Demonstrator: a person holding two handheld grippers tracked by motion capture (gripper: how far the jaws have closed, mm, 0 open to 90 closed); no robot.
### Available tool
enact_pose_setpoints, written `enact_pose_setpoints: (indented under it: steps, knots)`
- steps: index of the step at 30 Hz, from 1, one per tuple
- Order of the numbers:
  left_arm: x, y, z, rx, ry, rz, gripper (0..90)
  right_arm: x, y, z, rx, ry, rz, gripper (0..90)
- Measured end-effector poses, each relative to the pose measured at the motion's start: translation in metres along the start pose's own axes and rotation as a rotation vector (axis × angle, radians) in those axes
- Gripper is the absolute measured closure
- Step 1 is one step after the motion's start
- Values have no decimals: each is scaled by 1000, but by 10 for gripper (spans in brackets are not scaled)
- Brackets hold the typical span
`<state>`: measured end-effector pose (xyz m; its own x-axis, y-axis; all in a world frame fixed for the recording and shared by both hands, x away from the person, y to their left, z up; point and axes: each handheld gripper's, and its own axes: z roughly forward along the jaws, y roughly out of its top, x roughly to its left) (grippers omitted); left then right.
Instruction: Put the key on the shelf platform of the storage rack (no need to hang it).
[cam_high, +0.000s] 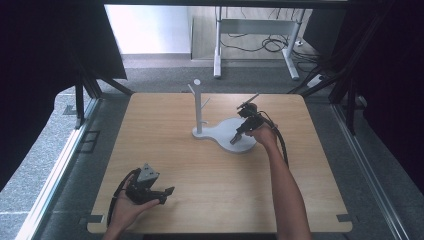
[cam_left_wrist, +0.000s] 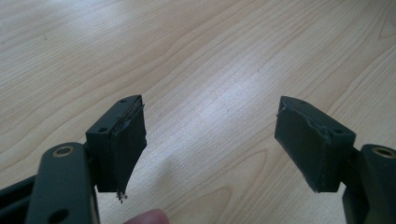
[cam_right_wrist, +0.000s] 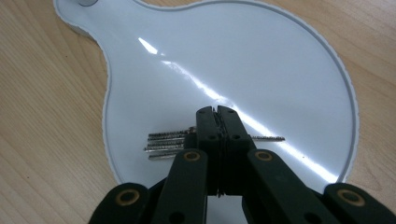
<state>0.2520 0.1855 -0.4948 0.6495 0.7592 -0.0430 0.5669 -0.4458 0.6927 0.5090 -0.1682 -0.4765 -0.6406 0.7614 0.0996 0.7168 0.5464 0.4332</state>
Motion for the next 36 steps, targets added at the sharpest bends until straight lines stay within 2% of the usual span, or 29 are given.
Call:
enact_pose_setpoints:
  steps: [4,11,16,19,21,25,32,36]
  knots:
    - [-1,0,1,1,0,-3,250,1,-3,2,-16,-21,-20,884]
    - [-1,0,2,3,-1,-1,250,-2,-8,2,-22,-27,-17,874]
    - [-1,0,2,3,0,-1,250,-3,-10,3,-17,-36,-23,824]
    - [-1,0,2,3,-1,-1,250,-3,-11,2,-26,-33,-21,755]
    - [-1,0,2,4,-3,0,250,-3,-12,0,-44,-39,-16,703]
    - [-1,0,3,6,-3,2,250,-3,-12,-8,-96,-20,-4,636]
    - [-2,0,3,9,-4,5,250,4,-16,-22,-159,-6,-47,528]
    - [-3,0,4,8,-5,5,250,8,-19,-30,-184,-6,-62,505]
